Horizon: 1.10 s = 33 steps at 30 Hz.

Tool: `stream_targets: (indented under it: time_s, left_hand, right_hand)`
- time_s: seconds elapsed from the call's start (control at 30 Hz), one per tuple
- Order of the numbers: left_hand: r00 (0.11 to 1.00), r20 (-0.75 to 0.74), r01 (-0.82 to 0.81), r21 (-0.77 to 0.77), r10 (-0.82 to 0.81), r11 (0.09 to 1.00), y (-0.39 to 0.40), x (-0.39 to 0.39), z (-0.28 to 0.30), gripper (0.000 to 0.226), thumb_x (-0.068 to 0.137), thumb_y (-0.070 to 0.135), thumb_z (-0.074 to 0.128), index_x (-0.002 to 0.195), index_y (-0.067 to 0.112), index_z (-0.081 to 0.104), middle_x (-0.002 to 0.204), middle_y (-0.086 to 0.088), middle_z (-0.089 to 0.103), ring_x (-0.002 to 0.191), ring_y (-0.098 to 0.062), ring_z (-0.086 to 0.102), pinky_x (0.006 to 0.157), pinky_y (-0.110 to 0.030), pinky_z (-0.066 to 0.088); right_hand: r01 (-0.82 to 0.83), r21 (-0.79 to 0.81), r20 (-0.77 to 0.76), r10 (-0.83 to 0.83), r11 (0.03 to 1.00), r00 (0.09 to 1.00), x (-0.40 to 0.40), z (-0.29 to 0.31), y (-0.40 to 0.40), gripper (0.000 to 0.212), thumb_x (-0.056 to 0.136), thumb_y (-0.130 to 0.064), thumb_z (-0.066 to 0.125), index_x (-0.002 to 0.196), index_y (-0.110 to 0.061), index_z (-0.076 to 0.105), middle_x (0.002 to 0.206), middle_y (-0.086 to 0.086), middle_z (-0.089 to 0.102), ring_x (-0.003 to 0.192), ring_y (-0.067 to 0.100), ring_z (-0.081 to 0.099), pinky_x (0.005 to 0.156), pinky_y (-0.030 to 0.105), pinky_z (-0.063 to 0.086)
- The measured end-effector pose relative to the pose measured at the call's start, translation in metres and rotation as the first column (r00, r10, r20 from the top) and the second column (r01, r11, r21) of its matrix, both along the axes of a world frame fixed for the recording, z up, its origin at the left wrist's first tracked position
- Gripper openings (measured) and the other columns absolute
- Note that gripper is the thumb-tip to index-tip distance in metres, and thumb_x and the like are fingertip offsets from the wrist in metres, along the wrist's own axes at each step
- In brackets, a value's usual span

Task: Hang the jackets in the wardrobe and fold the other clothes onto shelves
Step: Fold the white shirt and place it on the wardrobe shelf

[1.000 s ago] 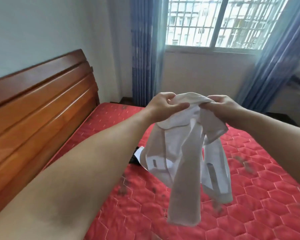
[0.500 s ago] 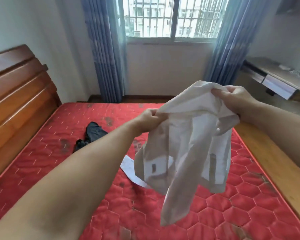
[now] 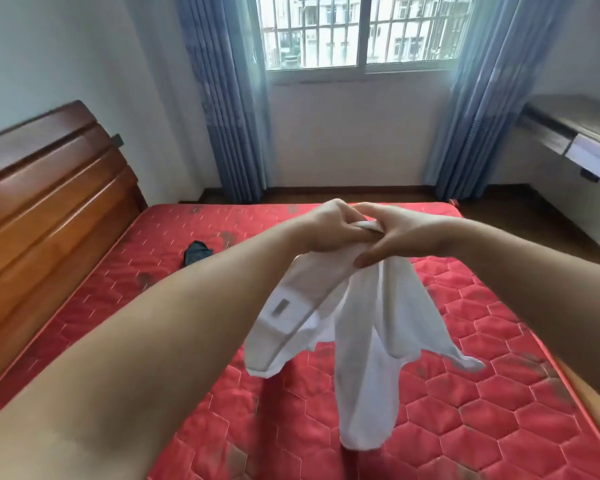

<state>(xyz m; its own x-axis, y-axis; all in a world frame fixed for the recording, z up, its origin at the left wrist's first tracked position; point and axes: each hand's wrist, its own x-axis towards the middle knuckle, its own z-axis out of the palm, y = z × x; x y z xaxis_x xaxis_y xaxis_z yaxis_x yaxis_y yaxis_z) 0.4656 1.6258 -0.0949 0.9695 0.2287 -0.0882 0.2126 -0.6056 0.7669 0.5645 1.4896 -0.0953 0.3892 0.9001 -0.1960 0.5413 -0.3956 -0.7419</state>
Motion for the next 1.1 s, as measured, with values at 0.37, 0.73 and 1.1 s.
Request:
stream_targets:
  time_s: [0.37,0.73,1.1]
  left_hand:
    - [0.99,-0.047,-0.141,-0.274,0.133,0.951,0.017,-0.018,-0.087,0.014,0.08,0.016,0.079,0.091,0.016,0.07,0.087,-0.002,0.071,0.074,-0.014,0.067,0.078,-0.036,0.058]
    - [0.991,0.011,-0.125,-0.281,0.134,0.952,0.019,-0.008,-0.064,0.074,0.074,0.001,0.076,0.136,0.031,0.049,0.11,-0.009,0.064,0.086,-0.019,0.065,0.076,-0.032,0.059]
    - [0.986,0.015,0.164,-0.035,-0.164,0.986,0.014,-0.021,-0.005,0.091,0.074,-0.001,0.078,0.146,0.031,0.032,0.088,0.003,0.06,0.07,-0.006,0.06,0.061,-0.018,0.053]
  right_hand:
    - [0.264,0.161,-0.15,-0.24,0.951,0.959,0.022,0.001,0.007,0.04,0.09,-0.037,0.066,0.088,0.003,0.065,0.08,0.005,0.056,0.073,0.017,0.052,0.069,0.031,0.043]
    - [0.186,-0.369,0.159,-0.136,0.911,0.978,0.043,-0.002,-0.041,0.008,0.081,-0.013,0.067,0.079,-0.015,0.073,0.076,-0.001,0.069,0.076,0.019,0.065,0.07,0.033,0.053]
    - [-0.08,-0.085,0.075,0.086,0.993,0.993,-0.001,-0.003,-0.004,0.057,0.076,-0.016,0.08,0.124,-0.036,0.056,0.133,-0.011,0.048,0.119,0.008,0.047,0.093,0.02,0.039]
